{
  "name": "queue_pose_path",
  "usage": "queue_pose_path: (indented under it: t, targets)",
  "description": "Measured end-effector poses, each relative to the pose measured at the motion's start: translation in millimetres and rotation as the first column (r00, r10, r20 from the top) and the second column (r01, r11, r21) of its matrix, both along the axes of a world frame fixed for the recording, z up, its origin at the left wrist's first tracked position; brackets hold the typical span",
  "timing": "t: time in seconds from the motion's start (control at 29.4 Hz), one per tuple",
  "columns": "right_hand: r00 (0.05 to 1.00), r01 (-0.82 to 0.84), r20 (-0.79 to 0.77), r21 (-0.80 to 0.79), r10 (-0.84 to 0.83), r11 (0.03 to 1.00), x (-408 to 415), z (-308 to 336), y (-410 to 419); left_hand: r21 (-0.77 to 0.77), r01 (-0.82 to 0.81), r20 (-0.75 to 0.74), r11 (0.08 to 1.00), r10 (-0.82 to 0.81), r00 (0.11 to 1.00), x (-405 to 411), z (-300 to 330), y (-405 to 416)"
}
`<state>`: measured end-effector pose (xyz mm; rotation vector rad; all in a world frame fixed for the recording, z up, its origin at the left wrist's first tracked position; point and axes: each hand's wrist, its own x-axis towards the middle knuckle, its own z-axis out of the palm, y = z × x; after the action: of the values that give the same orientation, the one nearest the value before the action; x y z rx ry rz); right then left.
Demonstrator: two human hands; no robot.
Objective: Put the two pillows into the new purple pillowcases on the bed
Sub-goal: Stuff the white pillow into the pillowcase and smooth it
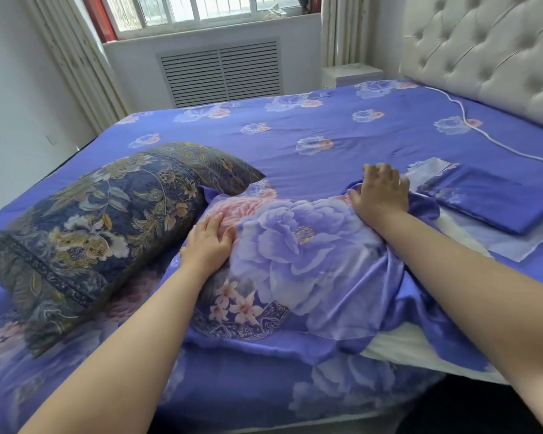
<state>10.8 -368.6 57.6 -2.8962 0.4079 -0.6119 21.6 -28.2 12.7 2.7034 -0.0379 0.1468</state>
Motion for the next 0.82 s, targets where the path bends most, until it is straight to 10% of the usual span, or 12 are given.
queue_pose_path:
  t: [0.27, 0.65, 0.82]
  targets:
    - [0.722, -0.687, 0.069, -0.042, 0.688, 0.726, -126, -27, 58, -0.116, -0.123, -0.081, 0.986, 0.114, 0.990, -15, -7, 26]
    - [0.357, -0.863, 0.052, -0.363, 0.932, 0.351, -186, -49, 16, -0.391, -0.574, -0.394, 0.720, 0.433, 0.811, -45, -49, 98]
    - [0.457, -0.707, 0.137, -0.543, 0.879, 0.452, -183, -58, 13, -0.467, -0.494, -0.428, 0.733, 0.301, 0.852, -57, -49, 111]
